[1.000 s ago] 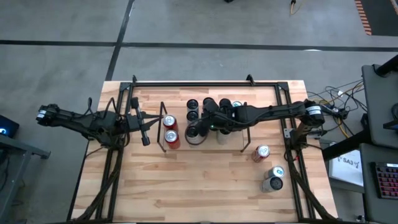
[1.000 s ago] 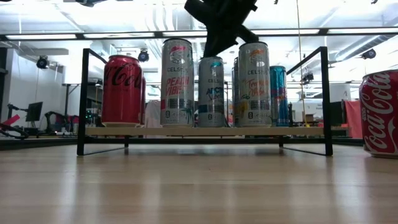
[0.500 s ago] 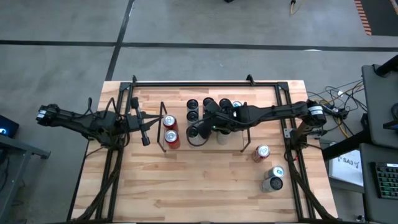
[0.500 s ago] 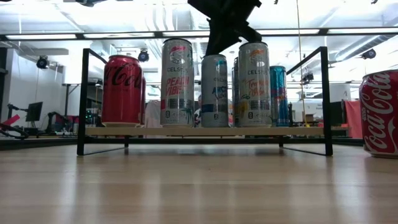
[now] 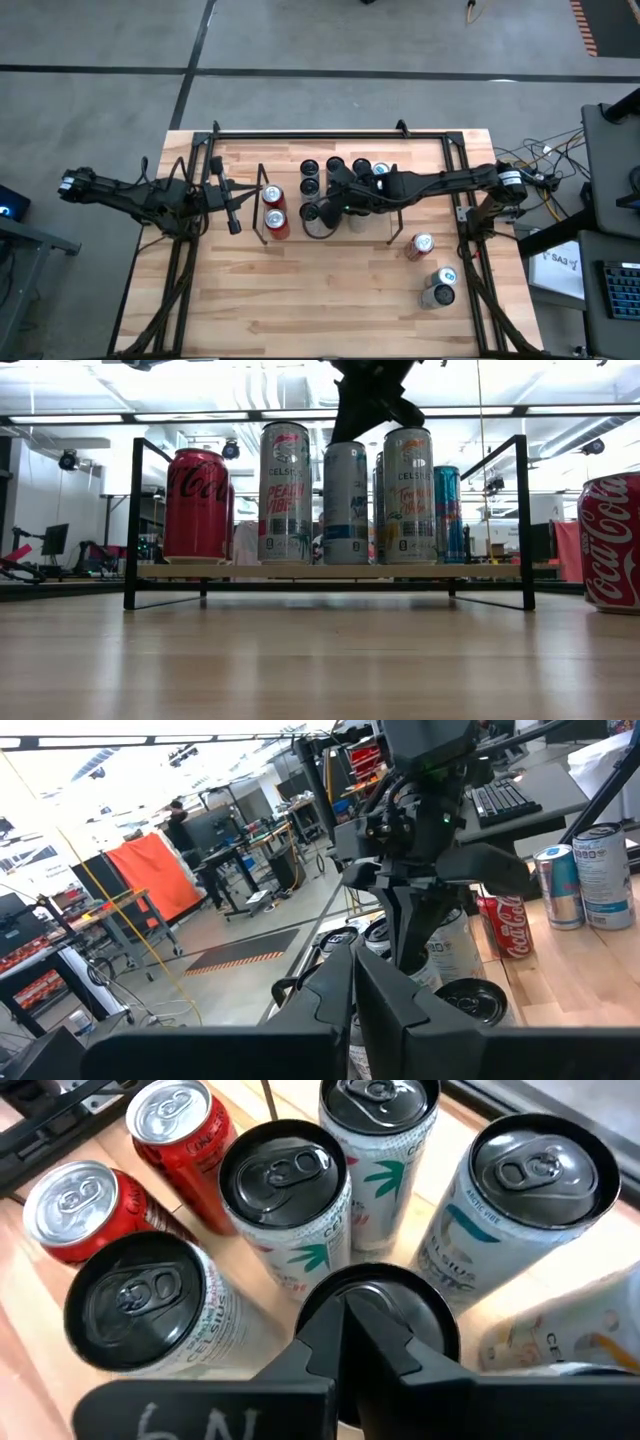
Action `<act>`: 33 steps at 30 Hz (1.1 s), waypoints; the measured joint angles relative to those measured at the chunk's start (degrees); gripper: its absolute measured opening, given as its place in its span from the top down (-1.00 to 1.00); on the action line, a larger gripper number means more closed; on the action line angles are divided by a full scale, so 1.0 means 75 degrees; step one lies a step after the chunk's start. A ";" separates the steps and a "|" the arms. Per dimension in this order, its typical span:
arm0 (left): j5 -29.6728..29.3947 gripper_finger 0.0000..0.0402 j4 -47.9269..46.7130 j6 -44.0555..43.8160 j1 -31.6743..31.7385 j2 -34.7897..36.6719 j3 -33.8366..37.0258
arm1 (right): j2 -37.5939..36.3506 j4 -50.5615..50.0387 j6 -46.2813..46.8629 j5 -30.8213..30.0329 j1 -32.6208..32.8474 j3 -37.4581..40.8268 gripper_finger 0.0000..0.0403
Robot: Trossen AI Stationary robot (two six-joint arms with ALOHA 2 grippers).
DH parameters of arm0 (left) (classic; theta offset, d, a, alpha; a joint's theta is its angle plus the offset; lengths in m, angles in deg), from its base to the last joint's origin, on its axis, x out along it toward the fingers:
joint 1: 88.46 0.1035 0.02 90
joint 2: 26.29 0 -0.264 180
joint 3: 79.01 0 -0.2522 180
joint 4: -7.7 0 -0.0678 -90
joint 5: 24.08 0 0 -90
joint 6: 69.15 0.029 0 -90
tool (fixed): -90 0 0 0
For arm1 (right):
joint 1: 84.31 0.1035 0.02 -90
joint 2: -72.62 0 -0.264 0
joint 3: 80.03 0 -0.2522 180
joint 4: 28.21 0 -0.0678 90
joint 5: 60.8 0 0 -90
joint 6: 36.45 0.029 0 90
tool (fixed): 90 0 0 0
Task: Place canned beverage on shelf
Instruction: Adjust the white and blue soda cans
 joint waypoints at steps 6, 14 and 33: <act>0.0000 1.00 -0.0003 0.0000 0.0000 0.0000 0.0000 | -0.0023 -0.0850 0.0303 0.0093 0.0126 -0.0308 0.96; 0.0000 1.00 -0.0001 0.0000 0.0001 0.0000 0.0000 | -0.0006 -0.1297 0.0319 0.0145 0.0526 -0.0589 0.96; 0.0000 1.00 0.0000 0.0000 0.0000 0.0000 0.0000 | -0.0006 -0.1233 0.0604 0.0208 0.0758 -0.0589 0.96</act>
